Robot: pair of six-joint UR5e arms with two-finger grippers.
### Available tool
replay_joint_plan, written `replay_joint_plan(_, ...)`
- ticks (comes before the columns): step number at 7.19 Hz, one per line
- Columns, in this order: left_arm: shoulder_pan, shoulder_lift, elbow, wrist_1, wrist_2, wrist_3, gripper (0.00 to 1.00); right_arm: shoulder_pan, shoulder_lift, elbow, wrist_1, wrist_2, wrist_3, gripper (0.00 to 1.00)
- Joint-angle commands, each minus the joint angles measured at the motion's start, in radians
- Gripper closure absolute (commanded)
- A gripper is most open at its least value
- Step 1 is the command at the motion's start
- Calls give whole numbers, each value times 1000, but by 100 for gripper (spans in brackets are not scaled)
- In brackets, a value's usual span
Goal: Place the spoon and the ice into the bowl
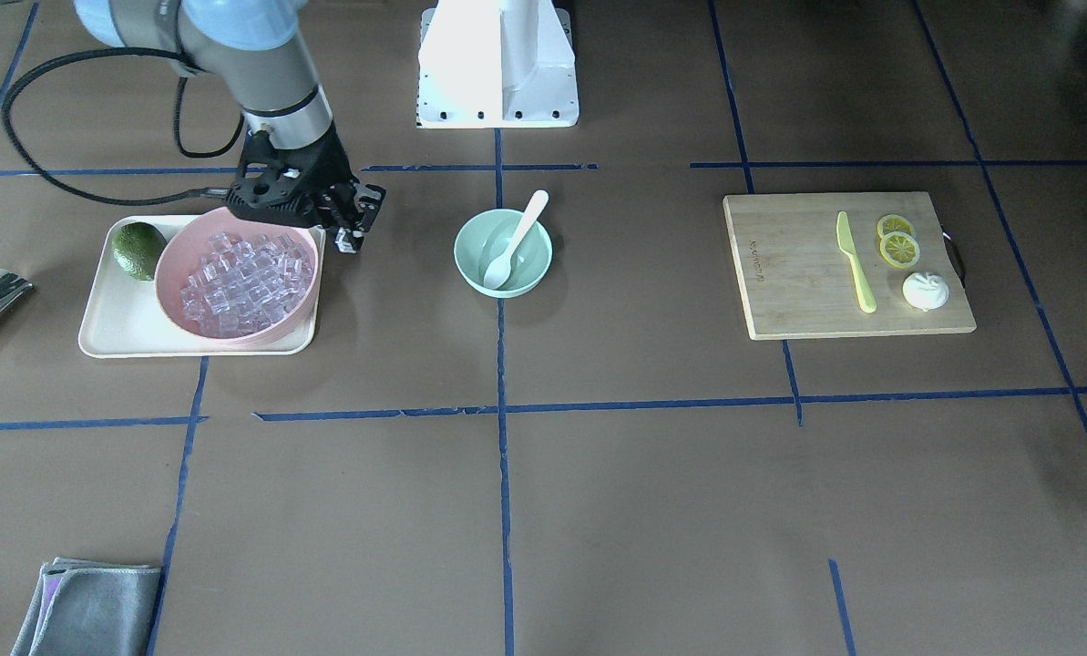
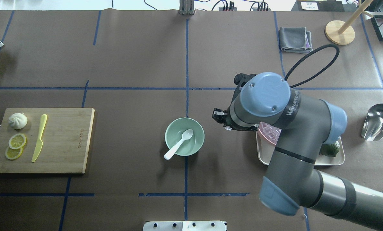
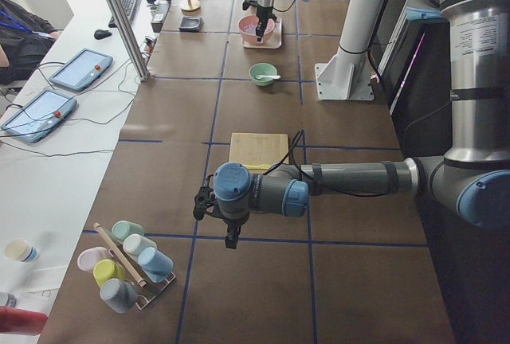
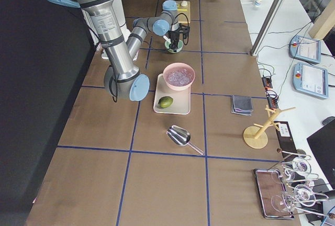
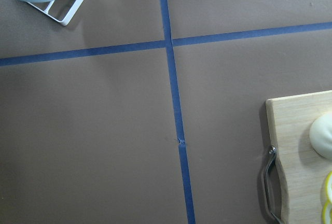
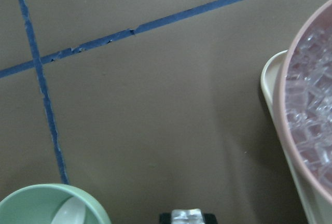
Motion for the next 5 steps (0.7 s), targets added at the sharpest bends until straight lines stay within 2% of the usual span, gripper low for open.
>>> replay_joint_plan(1, 0, 0, -1, 0, -2, -1, 0, -88, 164, -162, -2, -104, 115, 100)
replay_joint_plan(3, 0, -2, 4, 0, -2, 0, 0, -113, 231, -247, 1, -123, 155, 100)
replay_joint_plan(5, 0, -2, 5, 0, -2, 0, 0, -114, 231, -280, 4, -149, 154, 100)
